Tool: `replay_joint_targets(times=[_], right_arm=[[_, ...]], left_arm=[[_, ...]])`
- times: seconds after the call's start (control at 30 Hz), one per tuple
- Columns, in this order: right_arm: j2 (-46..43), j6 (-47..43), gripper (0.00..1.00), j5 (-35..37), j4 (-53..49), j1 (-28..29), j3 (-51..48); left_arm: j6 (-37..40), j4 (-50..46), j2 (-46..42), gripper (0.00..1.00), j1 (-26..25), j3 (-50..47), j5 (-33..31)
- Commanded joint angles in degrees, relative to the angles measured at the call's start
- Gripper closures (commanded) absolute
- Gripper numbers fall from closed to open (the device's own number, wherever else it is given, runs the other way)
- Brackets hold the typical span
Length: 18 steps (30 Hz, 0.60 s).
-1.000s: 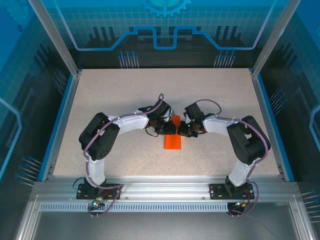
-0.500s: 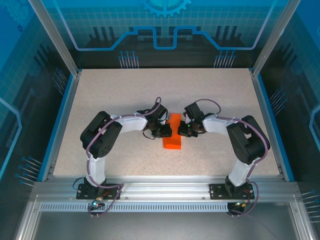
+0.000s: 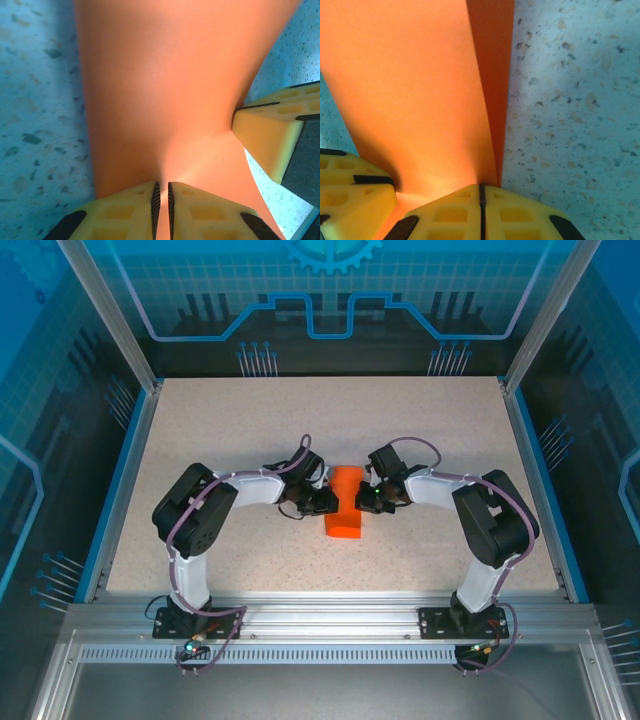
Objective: Fold a paper plane with a square sheet of paper (fold left side to right side)
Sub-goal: First fold the square sheet of paper in half at the center of the table.
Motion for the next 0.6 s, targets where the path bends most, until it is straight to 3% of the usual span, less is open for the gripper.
replay_joint_targets(times=[0.0,0.23,0.57], right_arm=[[4.8,-1.2,0.92,5.2,-9.1,0.1,-3.0],[4.6,-1.3,0.92,4.3,-8.4,0.0,-2.9],[4.2,-1.2,0.92,4.0,-8.3,0.5,-1.1]], left_arm=[[-1.5,-1.4,-1.0,0.83,2.4,-3.1,0.2],[-1.0,-0.8,-3.5,0.86,3.9,-5.4,-0.2],[-3.3,6.4,-7.4,0.89,2.3,-5.0,4.4]])
